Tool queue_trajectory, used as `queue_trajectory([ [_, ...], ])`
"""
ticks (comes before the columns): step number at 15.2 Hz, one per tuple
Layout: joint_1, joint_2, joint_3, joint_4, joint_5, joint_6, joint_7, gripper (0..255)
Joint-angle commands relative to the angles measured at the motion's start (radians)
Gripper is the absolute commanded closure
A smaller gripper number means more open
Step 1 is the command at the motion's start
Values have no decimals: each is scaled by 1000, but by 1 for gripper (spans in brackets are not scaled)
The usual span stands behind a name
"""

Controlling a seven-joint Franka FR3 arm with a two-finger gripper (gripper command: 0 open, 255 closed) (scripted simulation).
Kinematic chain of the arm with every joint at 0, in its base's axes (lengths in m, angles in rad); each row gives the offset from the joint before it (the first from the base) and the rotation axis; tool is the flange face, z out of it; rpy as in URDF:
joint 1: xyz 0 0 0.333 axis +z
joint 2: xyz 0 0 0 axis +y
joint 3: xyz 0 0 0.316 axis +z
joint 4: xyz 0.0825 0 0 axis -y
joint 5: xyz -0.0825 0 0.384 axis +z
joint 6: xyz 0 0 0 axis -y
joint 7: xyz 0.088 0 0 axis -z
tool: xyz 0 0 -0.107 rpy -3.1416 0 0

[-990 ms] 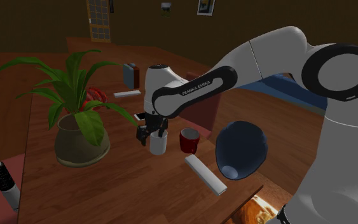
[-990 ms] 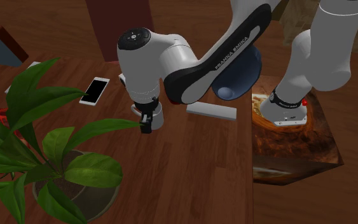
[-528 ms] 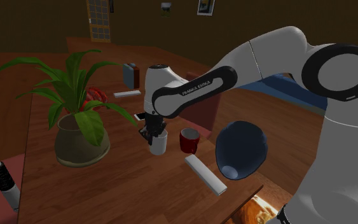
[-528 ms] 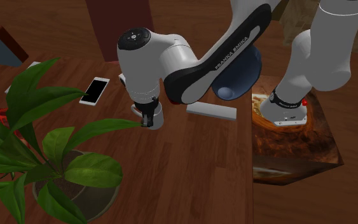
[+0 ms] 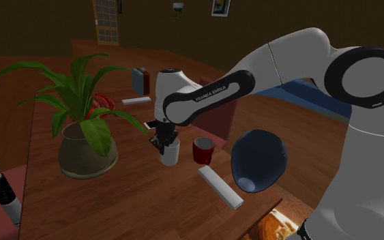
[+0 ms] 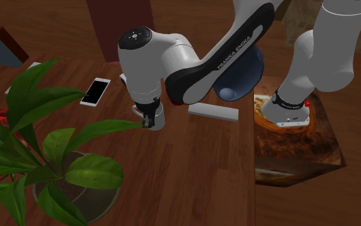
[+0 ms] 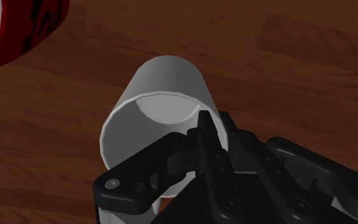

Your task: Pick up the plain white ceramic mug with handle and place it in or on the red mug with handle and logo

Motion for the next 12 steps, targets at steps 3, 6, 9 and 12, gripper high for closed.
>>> queue_trajectory([
  [3, -2, -22, 3, 20, 10, -42, -7, 255],
  [6, -4, -40, 6, 39, 18, -77, -12, 255],
  [9, -5, -57, 8, 59, 25, -113, -17, 255],
  [12, -6, -71, 9, 82, 31, -150, -22, 255],
])
